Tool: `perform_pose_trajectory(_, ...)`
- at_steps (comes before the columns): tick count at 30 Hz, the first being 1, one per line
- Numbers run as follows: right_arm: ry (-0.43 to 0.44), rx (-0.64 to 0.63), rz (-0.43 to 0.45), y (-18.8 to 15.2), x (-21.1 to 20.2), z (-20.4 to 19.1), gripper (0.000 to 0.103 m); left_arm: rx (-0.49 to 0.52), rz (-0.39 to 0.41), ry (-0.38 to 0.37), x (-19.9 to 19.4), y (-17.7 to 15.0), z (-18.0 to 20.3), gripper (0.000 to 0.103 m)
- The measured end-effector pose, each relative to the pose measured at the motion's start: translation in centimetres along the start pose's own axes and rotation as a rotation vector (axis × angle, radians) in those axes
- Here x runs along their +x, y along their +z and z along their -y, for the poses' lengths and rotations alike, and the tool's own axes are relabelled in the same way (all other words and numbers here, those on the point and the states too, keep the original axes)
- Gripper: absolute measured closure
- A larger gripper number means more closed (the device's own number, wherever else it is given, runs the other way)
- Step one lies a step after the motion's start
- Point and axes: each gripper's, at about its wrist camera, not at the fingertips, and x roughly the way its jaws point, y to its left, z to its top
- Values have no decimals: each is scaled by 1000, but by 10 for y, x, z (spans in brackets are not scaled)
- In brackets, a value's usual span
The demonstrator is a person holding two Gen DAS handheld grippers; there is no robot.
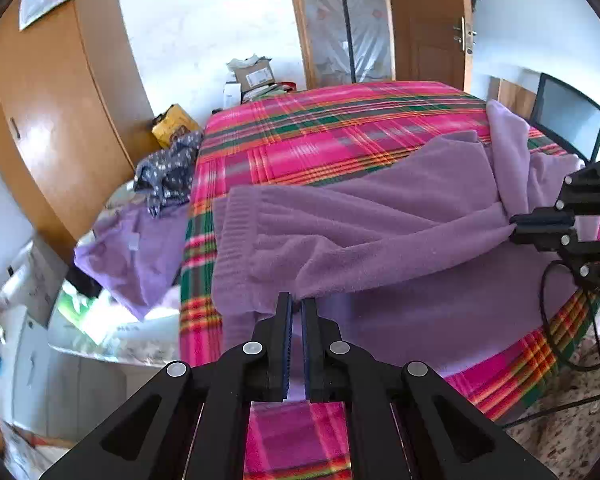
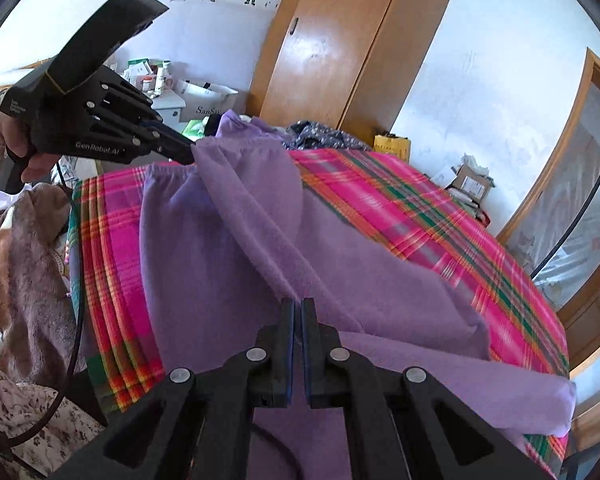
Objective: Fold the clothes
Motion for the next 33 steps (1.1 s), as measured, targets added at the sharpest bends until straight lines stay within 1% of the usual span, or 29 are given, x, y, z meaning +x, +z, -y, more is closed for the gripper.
perform_pose_trajectory(7,11,10,-27,-12,10,-4,100,-53,1,-1,-3,-16,-1,99)
perform_pose_trajectory(10,19,6,-27,-14,11,-5,99,-115,8,-18,-7,-22,-10,99)
perform_pose_trajectory(13,35,-7,-47,-13,14,-5,96,-204,23,-26,-12,-26,-22,99)
perform_pose_trajectory(15,46,-14,-36,-9,10,-4,96,-254,34,-39,-15,-28,-28,98)
perform_pose_trajectory(17,80,-14,-9,-1,4,-4,94,-291,35,-46,-16,-29,-32,98)
perform_pose_trajectory(18,99,-13,5,4,1,-4,91,-301,37,-48,-17,-30,-32,98)
perform_pose_trajectory(19,119,-12,17,9,0,-5,83,-308,36,-53,-16,-31,-32,98)
perform_pose_trajectory(21,158,-8,43,21,2,-8,74,-336,43,-66,-17,-32,-34,98)
perform_pose_trajectory(24,211,4,91,42,9,-16,72,-396,60,-79,-16,-34,-40,98)
perform_pose_trajectory(25,229,10,103,50,13,-20,68,-425,66,-86,-16,-35,-43,98)
perform_pose_trajectory(28,241,-15,107,69,30,-37,66,-518,77,-120,-13,-38,-53,98)
perform_pose_trajectory(30,251,-49,103,80,40,-48,64,-558,81,-134,-10,-39,-59,98)
perform_pose_trajectory(33,262,-94,88,94,56,-63,62,-605,79,-100,-10,-40,-66,98)
